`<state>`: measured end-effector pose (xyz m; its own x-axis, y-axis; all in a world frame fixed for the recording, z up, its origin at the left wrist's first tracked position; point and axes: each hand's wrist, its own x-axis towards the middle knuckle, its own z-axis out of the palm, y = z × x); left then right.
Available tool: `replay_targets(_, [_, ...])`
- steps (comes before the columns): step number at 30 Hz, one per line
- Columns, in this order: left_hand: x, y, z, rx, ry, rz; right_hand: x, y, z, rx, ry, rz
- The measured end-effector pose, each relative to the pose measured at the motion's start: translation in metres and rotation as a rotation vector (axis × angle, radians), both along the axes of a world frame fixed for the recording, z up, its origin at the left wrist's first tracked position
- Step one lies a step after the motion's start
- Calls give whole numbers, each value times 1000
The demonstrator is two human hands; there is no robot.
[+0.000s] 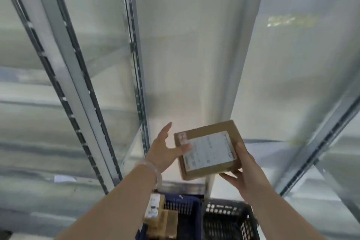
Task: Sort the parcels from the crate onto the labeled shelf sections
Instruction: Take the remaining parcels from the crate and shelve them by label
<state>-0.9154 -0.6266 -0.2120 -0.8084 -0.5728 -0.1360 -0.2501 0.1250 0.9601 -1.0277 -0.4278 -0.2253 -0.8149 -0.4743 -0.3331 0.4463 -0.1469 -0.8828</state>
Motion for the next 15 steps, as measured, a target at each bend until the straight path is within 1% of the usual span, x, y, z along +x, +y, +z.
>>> replay_targets(2, [-4,4,8,140,-13,5,4,-3,9,-72,-16,-24])
replay_targets(3, [-6,6,11,187,-18,-20,8,-5,13,-76,-8,2])
replay_targets(4, [-9,7,15,194,-4,-39,11,-5,18,-57,4,42])
replay_targets(7, [-11,-6,29,133,46,-89,12,3,29,56,70,143])
replay_targets(11, [-9,-33,53,-7,7,-249,-8,12,57,156,294,88])
replay_targets(13, [-11,-36,63,-88,-44,-338,-14,6,72,233,427,183])
replay_targets(15, [-16,-36,74,-151,-77,-410,-16,-4,82,349,510,357])
